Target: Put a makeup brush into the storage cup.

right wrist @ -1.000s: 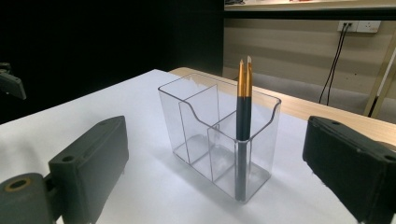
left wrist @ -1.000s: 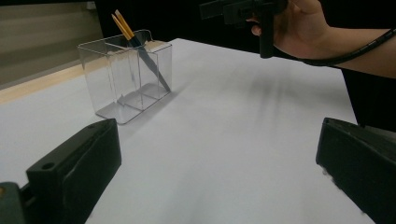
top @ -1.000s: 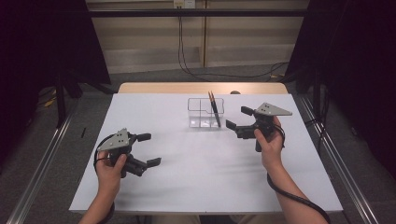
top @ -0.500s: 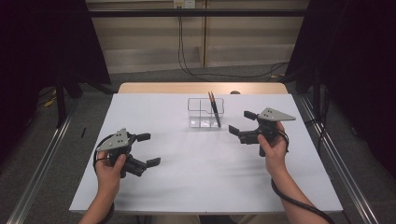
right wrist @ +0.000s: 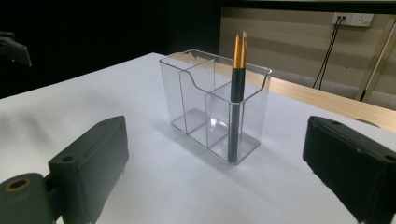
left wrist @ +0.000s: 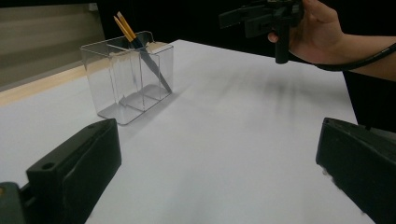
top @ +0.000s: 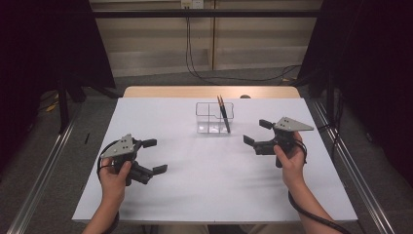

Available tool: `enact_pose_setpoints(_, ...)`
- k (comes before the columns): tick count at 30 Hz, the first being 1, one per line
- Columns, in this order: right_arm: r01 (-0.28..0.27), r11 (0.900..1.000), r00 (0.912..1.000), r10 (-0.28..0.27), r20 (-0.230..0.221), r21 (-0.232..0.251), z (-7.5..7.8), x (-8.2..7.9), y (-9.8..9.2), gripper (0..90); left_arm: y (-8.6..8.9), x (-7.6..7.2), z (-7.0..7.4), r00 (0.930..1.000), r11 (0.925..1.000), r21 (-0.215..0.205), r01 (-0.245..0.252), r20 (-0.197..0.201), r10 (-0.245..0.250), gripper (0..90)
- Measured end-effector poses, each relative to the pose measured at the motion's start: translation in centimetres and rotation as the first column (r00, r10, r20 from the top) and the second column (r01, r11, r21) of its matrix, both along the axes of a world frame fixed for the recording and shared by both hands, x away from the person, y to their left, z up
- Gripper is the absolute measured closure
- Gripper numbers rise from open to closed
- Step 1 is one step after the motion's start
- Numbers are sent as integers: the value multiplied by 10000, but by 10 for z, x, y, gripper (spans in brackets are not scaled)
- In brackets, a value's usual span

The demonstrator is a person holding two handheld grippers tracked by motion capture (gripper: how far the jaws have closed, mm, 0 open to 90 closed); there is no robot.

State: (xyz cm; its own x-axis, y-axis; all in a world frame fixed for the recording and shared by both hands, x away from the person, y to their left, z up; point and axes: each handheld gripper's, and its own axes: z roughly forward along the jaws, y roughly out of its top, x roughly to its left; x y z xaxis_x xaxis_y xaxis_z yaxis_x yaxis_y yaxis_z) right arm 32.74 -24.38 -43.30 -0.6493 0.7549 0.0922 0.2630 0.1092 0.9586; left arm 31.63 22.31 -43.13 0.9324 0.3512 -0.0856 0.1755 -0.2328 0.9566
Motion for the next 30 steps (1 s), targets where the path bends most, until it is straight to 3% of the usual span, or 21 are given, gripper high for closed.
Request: enact_pose_setpoints(30, 52, 9999, 10000, -51, 53, -87, 3, -39, -23, 65, -1, 0, 1, 10000, 10000, 7, 8, 38, -9, 1)
